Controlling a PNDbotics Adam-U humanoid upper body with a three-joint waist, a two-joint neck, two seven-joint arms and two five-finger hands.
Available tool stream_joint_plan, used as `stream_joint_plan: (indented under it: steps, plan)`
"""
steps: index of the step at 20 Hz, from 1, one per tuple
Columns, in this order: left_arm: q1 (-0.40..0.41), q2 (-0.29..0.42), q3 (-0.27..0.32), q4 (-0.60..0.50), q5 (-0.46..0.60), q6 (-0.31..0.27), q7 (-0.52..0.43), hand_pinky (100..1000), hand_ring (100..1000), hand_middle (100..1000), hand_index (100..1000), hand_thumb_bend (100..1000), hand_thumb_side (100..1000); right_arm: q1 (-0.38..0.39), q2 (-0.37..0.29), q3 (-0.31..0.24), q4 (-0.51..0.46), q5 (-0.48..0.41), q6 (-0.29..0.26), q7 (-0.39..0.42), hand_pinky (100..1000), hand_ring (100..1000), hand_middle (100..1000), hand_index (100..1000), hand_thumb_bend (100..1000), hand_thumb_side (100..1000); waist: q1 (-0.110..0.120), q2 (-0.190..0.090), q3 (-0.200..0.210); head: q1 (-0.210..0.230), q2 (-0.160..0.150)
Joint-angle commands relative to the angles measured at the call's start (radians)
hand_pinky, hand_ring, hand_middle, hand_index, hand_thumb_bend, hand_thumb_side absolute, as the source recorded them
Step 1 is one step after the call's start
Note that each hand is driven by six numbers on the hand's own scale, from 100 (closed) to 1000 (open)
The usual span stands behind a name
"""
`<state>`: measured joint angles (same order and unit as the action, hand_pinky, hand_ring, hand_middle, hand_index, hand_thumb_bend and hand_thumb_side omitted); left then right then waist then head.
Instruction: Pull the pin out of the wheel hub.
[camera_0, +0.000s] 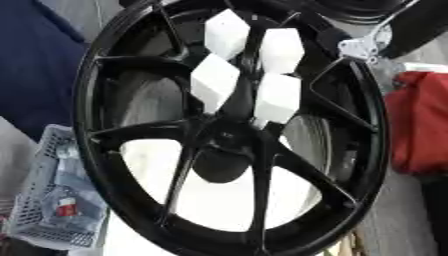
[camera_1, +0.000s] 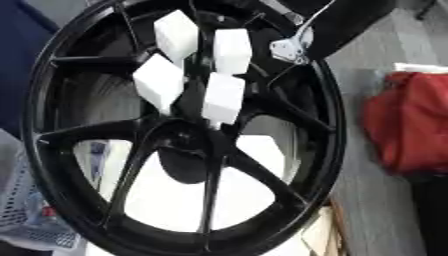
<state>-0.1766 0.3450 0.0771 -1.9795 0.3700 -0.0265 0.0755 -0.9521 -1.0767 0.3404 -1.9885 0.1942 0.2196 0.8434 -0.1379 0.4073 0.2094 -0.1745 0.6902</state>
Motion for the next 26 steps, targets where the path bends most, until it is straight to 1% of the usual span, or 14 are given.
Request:
stream_joint_plan:
  steps: [1, 5, 7, 9, 10, 12, 15, 18, 22, 26]
  plan:
    - [-0.005, 0.025, -0.002, -0.021, -0.003, 0.001, -0.002, 975, 532, 690, 829, 197, 972, -0.023, -0.014, -0.004, -0.011, 0.009, 0.007, 0.009, 856, 883, 843, 955, 100, 422, 0.006, -0.018, -0.002, 0.007, -0.012]
    - [-0.006, 0.024, -0.002, -0.021, -0.004, 0.002, -0.003, 975, 531, 690, 827, 197, 973, -0.026, -0.011, 0.002, -0.011, 0.001, 0.004, 0.028, 856, 885, 846, 964, 100, 462, 0.003, -0.015, -0.001, 0.011, -0.014]
    - [-0.006, 0.024, -0.002, -0.021, -0.005, 0.002, -0.003, 975, 531, 690, 827, 197, 972, -0.028, -0.01, 0.002, -0.011, -0.006, -0.001, 0.034, 857, 885, 847, 966, 100, 456, 0.002, -0.014, -0.001, 0.014, -0.016]
    - [-0.007, 0.024, -0.002, -0.021, -0.005, 0.002, -0.003, 975, 531, 690, 826, 197, 973, -0.028, -0.009, 0.004, -0.011, -0.007, -0.003, 0.04, 857, 882, 846, 968, 100, 473, 0.001, -0.013, 0.0, 0.019, -0.019]
    - [-0.007, 0.024, -0.002, -0.021, -0.005, 0.002, -0.003, 975, 531, 690, 826, 198, 974, -0.029, -0.008, 0.004, -0.011, -0.005, -0.003, 0.041, 856, 882, 848, 968, 100, 462, 0.001, -0.013, 0.0, 0.022, -0.022]
    - [-0.007, 0.022, -0.003, -0.021, -0.005, 0.004, -0.004, 975, 531, 690, 825, 198, 974, -0.03, -0.006, 0.004, -0.011, 0.006, 0.0, 0.037, 856, 882, 851, 968, 100, 441, 0.0, -0.011, 0.002, 0.026, -0.03]
    - [-0.007, 0.02, -0.004, -0.021, -0.007, 0.005, -0.004, 975, 531, 687, 824, 198, 975, -0.028, -0.005, 0.006, -0.011, 0.022, 0.005, 0.03, 856, 883, 854, 972, 100, 450, -0.002, -0.009, 0.004, 0.031, -0.049]
    - [-0.007, 0.019, -0.004, -0.021, -0.007, 0.006, -0.004, 975, 531, 685, 823, 199, 975, -0.027, -0.002, 0.009, -0.011, 0.032, 0.007, 0.026, 856, 884, 857, 977, 100, 467, -0.003, -0.008, 0.005, 0.032, -0.058]
    - [-0.008, 0.017, -0.005, -0.021, -0.008, 0.008, -0.004, 976, 530, 684, 822, 199, 977, -0.026, 0.0, 0.013, -0.011, 0.043, 0.013, 0.023, 855, 885, 860, 980, 100, 490, -0.006, -0.006, 0.006, 0.032, -0.061]
    - [-0.008, 0.015, -0.005, -0.021, -0.009, 0.01, -0.004, 976, 531, 683, 821, 200, 977, -0.02, 0.001, 0.018, -0.011, 0.047, 0.02, 0.023, 855, 886, 861, 983, 100, 529, -0.009, -0.003, 0.007, 0.032, -0.052]
